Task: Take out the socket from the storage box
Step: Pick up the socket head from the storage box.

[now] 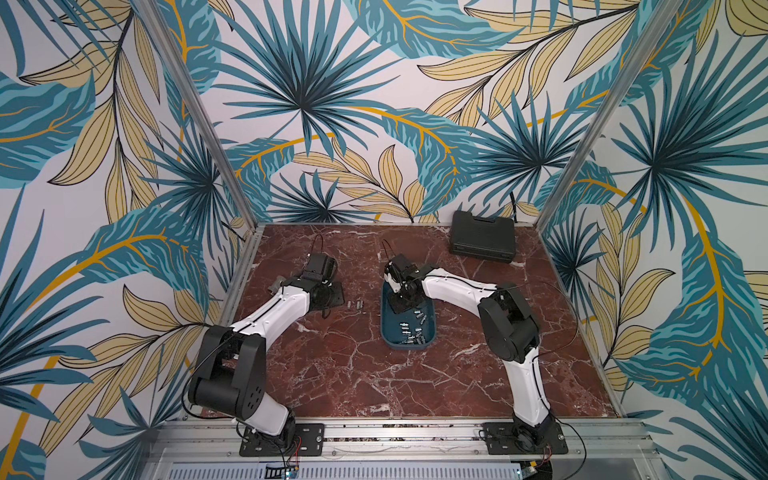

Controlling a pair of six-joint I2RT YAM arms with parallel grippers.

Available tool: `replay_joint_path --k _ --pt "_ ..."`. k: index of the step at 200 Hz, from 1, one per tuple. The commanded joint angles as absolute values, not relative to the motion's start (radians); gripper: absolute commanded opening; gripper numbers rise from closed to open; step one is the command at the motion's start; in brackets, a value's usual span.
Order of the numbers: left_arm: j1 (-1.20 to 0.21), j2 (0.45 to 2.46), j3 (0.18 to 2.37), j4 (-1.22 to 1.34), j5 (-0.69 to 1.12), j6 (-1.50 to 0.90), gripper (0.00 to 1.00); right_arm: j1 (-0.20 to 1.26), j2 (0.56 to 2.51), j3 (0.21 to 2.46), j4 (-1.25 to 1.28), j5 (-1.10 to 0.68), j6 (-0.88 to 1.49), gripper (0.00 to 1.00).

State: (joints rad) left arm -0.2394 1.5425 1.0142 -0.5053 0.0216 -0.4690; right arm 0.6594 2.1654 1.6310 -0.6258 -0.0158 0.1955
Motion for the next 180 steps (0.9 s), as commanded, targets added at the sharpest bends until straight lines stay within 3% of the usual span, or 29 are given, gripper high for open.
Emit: replay_joint_path --k 1,54,91,180 --pt "-0.232 1.513 0.999 -0.512 0.010 -0.466 0.36 0.657 2.194 1.648 -0.654 -0.013 0.212 0.29" --pt "-0.232 1.508 0.997 -0.510 0.011 -0.466 0.36 0.656 2.173 1.638 -0.670 0.013 0.207 0.15" --pt "-0.231 1.512 1.008 -0.521 0.016 -0.454 0.36 0.630 2.064 1.617 -0.660 0.026 0.209 0.12" --pt "-0.244 1.506 1.051 -0.511 0.063 -0.441 0.36 0.317 1.749 1.345 -0.650 0.052 0.224 0.12"
